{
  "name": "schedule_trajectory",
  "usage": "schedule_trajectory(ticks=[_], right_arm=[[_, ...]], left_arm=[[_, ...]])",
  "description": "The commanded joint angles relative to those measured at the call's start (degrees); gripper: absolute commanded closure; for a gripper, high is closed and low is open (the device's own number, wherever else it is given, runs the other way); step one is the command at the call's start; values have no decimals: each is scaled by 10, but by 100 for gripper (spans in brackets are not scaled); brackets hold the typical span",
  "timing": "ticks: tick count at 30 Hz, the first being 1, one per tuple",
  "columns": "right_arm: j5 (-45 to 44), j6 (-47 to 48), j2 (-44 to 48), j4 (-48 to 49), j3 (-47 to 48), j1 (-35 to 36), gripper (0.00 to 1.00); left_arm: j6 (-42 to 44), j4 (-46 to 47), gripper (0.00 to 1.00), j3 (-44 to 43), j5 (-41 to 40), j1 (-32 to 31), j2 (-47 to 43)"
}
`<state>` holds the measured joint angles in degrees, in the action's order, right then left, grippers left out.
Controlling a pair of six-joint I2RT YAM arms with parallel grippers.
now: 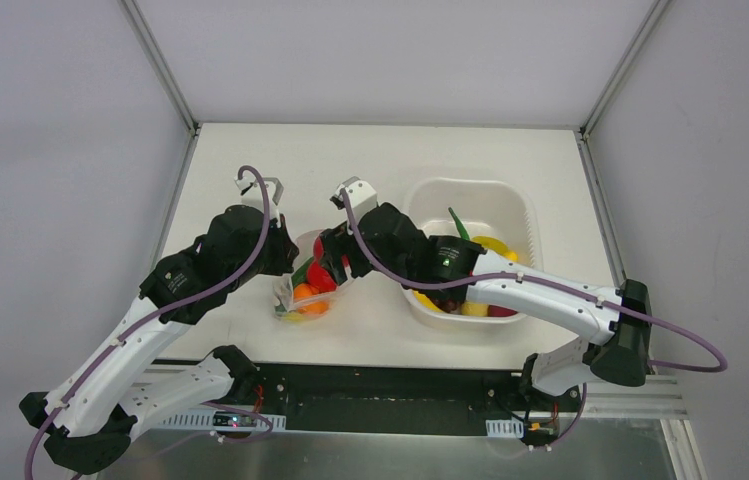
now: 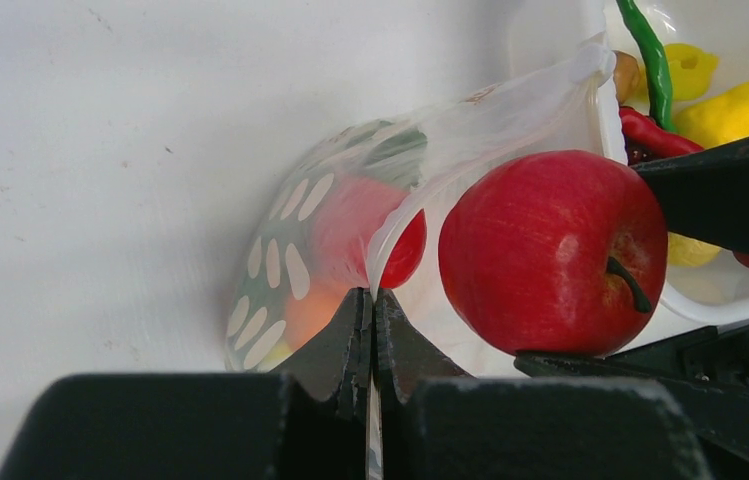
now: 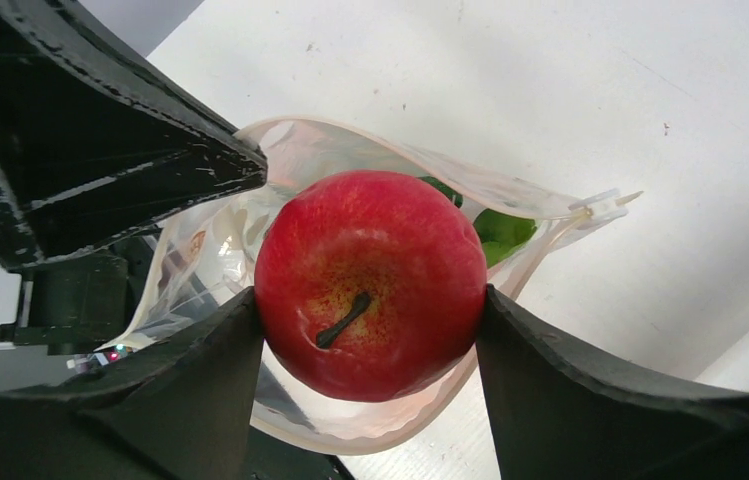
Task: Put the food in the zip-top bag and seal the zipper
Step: Place the fake fruit in the zipper food storage bag.
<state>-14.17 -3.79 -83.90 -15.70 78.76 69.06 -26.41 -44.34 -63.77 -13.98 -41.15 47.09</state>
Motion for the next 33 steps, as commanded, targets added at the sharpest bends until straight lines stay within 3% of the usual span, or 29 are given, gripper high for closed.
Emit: schedule_trajectory(ticks=[1,7,22,33], right_arm=[[28,-12,41,52,-8,3,44],[48,-29,84,95,-35,3,44],[28,-27,79,86,-35,3,44],[-7,-8,0,28,24,3,43]], left_arm=[[-8,7,100,0,-24,5,-4],[-9,-6,100,-1,-49,6,-2],[-11,-2,100,-2,-41,6,-2],[-10,-1,100,-2,-38,6,-3]])
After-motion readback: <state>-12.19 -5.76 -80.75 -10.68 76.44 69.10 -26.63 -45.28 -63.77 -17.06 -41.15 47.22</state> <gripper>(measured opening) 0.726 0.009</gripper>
